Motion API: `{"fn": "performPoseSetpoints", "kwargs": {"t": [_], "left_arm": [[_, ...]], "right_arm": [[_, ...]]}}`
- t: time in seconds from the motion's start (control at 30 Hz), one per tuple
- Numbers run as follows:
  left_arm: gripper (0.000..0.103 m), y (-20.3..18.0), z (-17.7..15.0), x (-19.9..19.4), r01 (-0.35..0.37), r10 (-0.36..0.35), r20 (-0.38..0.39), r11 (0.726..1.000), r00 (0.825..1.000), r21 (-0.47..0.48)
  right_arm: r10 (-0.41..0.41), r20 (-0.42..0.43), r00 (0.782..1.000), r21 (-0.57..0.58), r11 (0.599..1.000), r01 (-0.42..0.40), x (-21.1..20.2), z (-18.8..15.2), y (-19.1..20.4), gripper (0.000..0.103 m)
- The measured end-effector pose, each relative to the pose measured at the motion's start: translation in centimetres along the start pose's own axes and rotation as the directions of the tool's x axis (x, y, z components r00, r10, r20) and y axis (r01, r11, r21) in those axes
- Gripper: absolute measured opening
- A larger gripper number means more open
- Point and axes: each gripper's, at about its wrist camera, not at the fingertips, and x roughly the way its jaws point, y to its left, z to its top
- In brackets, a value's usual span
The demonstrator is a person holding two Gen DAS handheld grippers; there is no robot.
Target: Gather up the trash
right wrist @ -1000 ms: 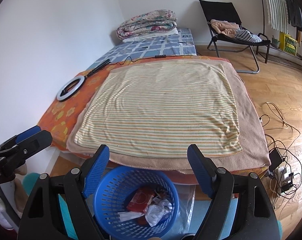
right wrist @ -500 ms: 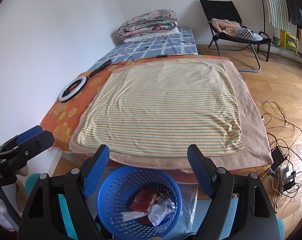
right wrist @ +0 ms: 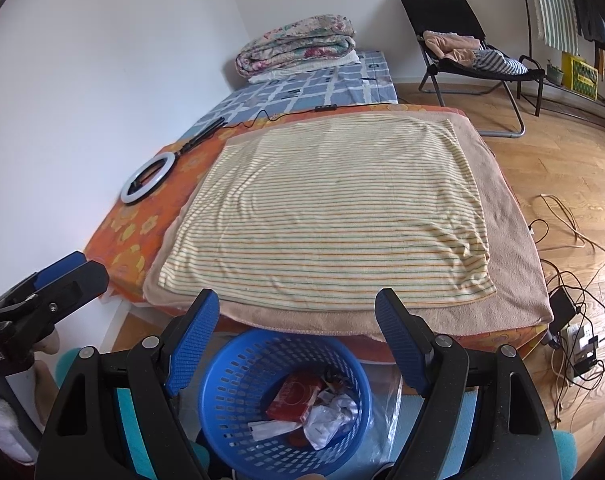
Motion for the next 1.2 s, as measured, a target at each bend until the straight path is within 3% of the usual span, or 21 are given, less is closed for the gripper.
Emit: {"fn": "performPoseSetpoints", "kwargs": {"t": [1.2], "left_arm": [[0.102, 0.81, -0.36, 0.02, -0.023, 0.023, 0.014, 1.000, 1.000, 0.017]], "right_arm": [[0.011, -0.045, 0.999, 0.020, 1.000, -0.010, 0.98, -0.51, 0.12, 0.080]]}}
